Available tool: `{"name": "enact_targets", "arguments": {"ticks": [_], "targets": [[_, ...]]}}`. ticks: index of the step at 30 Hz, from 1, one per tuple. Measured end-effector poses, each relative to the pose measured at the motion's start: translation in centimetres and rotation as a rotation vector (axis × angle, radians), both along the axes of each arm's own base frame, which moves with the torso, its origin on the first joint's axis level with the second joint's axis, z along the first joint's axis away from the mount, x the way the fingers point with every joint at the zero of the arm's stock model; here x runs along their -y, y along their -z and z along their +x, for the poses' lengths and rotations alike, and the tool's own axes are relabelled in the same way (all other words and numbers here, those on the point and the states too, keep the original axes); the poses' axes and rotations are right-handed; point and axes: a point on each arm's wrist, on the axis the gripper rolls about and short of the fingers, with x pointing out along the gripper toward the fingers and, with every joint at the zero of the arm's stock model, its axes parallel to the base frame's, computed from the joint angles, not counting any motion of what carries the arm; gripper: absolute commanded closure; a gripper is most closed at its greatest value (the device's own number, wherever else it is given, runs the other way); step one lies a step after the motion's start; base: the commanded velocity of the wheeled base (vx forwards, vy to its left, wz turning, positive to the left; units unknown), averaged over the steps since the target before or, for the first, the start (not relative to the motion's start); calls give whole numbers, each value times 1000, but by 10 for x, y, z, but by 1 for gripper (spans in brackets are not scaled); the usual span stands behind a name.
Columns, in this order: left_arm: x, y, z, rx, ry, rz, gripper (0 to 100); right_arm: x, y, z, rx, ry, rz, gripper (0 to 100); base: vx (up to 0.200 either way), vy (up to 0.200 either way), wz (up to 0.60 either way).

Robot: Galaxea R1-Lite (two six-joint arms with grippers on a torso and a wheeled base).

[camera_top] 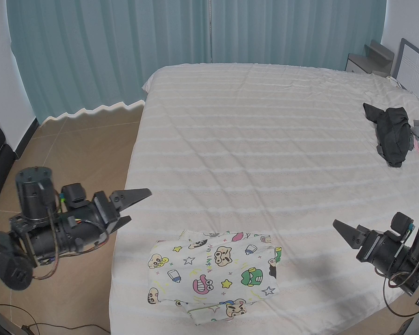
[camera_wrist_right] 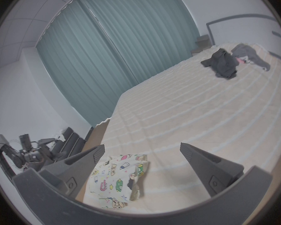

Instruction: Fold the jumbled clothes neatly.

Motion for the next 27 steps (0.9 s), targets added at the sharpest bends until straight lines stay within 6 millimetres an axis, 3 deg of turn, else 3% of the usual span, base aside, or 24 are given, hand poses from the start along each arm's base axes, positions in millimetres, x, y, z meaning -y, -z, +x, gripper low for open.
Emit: {"name": "enact_targets", "arguments": {"ticks": [6,11,20,27], "targets": [[-20,-25,-55,56,-37,69,0,21,-9,-33,-1,102,-78,0,0,0,0],[-37,-33,-100,78,-112,151,0,43,-6,-63,-40,196,-141,0,0,0,0],[-73,-30,-174,134,-429,317,0,77,4,-119,-17,423,-200,0,0,0,0],[-89,-18,-222,239,-712,490,0,85,16,-147,119,517,-226,0,0,0,0]]}}
